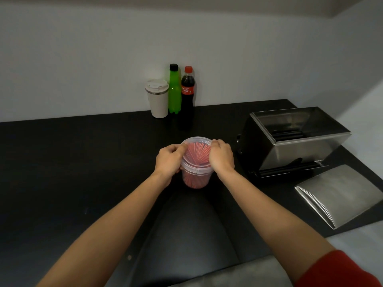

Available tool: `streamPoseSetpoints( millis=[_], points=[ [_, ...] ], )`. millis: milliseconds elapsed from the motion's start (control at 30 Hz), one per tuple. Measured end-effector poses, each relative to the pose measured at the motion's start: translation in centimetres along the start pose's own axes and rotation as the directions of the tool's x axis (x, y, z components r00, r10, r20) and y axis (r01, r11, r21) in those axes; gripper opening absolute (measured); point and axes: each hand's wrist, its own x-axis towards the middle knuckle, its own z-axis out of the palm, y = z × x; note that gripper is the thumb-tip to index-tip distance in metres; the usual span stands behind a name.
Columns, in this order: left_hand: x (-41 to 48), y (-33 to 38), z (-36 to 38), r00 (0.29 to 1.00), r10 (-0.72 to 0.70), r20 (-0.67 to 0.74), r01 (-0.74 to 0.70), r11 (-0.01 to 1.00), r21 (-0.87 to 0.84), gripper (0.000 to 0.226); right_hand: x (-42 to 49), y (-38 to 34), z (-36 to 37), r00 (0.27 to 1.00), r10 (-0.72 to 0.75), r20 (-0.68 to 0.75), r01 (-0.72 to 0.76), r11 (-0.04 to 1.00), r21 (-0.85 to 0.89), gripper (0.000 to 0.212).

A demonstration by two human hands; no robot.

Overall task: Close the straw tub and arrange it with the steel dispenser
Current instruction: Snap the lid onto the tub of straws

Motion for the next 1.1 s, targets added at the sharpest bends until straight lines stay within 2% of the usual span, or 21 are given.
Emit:
streamPoseSetpoints(
  millis=[167, 267, 367, 567, 800, 1100],
  points=[
    [0.2, 0.1, -0.1, 1.0, 0.001, -0.027, 0.001, 0.997, 0.077, 0.027, -0.4, -0.3, -0.3, 0.999, 0.0, 0.046, -0.002, 0.999, 0.052, 0.035],
    [0.3, 0.2, -0.5, 0.997, 0.055, -0.048, -0.048, 0.988, 0.144, 0.029, -0.6, -0.2, -0.7, 0.998, 0.001, 0.063, -0.007, 0.996, 0.09, 0.035],
    [0.2, 0.6, -0.8, 0.985, 0.159, -0.061, -0.142, 0.965, 0.219, 0.036, -0.9, -0.2, -1.2, 0.999, -0.036, 0.034, 0.033, 0.995, 0.098, 0.035],
    [-0.5, 2.0, -0.6, 0.905, 0.42, -0.068, -0.353, 0.829, 0.435, 0.044, -1.8, -0.2, -3.0, 0.989, -0.122, -0.087, 0.126, 0.991, 0.042, 0.029],
    [-3.5, 4.6, 2.4, 0.828, 0.56, 0.024, -0.503, 0.724, 0.471, 0.045, -3.9, 0.2, -7.1, 0.96, -0.258, -0.11, 0.255, 0.966, -0.044, 0.03],
    [-9.3, 5.4, 11.5, 0.793, 0.602, 0.094, -0.581, 0.7, 0.414, 0.042, -7.2, 5.2, -16.7, 0.944, -0.297, -0.141, 0.291, 0.955, -0.061, 0.027]
  ],
)
